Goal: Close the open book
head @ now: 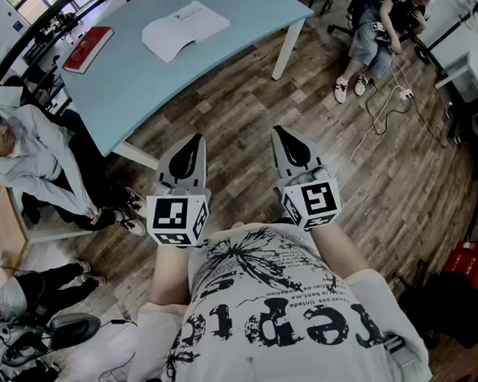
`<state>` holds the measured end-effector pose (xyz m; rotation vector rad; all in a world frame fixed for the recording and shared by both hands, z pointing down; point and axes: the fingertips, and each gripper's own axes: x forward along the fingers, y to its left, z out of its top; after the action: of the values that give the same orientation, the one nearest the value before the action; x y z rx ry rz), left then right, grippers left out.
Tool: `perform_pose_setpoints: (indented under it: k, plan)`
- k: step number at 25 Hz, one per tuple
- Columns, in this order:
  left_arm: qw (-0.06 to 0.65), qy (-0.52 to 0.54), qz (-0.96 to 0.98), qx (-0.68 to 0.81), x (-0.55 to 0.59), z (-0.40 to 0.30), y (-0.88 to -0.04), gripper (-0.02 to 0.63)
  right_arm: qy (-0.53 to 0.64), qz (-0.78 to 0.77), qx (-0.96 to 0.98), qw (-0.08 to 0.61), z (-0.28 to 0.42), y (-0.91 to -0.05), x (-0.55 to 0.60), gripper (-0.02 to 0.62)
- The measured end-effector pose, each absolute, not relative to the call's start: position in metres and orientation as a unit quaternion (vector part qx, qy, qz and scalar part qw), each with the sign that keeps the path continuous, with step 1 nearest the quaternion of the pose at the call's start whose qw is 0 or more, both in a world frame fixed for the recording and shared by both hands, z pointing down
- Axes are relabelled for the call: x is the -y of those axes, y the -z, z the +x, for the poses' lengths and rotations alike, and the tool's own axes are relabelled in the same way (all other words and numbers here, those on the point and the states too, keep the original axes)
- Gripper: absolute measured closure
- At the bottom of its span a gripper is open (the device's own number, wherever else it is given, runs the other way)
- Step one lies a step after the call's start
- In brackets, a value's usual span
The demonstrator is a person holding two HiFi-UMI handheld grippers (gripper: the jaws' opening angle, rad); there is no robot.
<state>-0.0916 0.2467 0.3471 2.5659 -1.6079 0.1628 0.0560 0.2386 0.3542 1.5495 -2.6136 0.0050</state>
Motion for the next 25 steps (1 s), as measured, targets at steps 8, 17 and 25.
perform_pose_setpoints:
  k: [8,17,25]
  plan:
    - [0.058,-0.053,0.844,0.531,-0.234,-0.101,-0.348,0.586,-0.002,0.508,0.859,0.059,0.047,-0.358,-0.226,0.588]
    - [0.071,-0.047,0.84,0.536,-0.238,-0.108,-0.356,0.586,-0.03,0.503,0.863,0.037,0.043,-0.365,-0.224,0.584]
    - [0.083,-0.049,0.821,0.563,-0.209,-0.121,-0.372,0.586,-0.021,0.473,0.88,0.044,0.032,-0.374,-0.183,0.584]
